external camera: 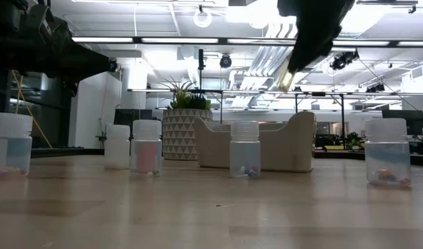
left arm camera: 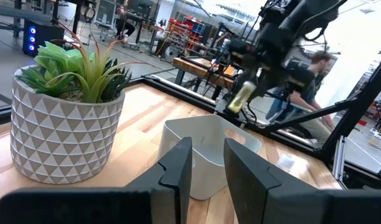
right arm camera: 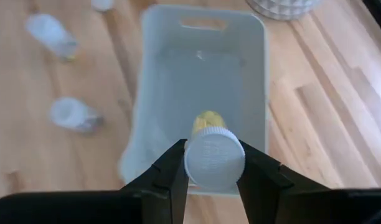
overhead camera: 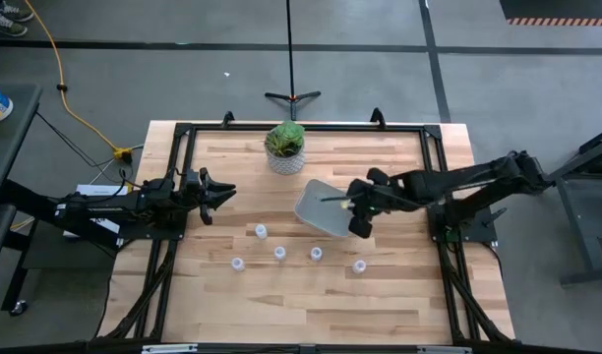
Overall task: Pick and place pill bottles into a basket
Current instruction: Put the yellow pill bottle into the white bin
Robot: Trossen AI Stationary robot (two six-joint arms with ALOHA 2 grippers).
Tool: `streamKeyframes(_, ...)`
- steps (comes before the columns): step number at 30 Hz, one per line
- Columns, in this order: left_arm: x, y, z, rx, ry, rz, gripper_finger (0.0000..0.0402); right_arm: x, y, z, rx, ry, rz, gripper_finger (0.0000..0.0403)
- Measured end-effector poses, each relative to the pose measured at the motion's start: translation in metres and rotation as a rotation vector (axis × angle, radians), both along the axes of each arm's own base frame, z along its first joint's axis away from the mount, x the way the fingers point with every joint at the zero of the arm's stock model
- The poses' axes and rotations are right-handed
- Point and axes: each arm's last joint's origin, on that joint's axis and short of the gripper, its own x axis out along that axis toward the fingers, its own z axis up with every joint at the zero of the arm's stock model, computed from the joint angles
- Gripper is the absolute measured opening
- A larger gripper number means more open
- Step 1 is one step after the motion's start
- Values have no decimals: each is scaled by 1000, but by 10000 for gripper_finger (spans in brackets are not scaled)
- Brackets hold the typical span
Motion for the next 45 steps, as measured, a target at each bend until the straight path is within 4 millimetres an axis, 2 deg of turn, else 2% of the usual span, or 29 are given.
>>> streamKeyframes(4,0,0,0,0,0,6,129,18,-13,-24,50,99,53,111)
streamKeyframes(8,0,0,0,0,-1,6,129,28,-24,-47,104,197,29,111)
streamKeyframes(13,0,0,0,-3,-1,6,129,32,-33,-60,105,258,14,105)
streamKeyframes(23,0,0,0,-3,-1,6,129,35,-42,-71,163,292,10,115)
streamKeyframes(32,0,0,0,-3,-1,6,129,39,-48,-81,187,313,16,106)
streamKeyframes(45,0,0,0,-3,-1,6,129,40,-48,-81,184,311,14,166)
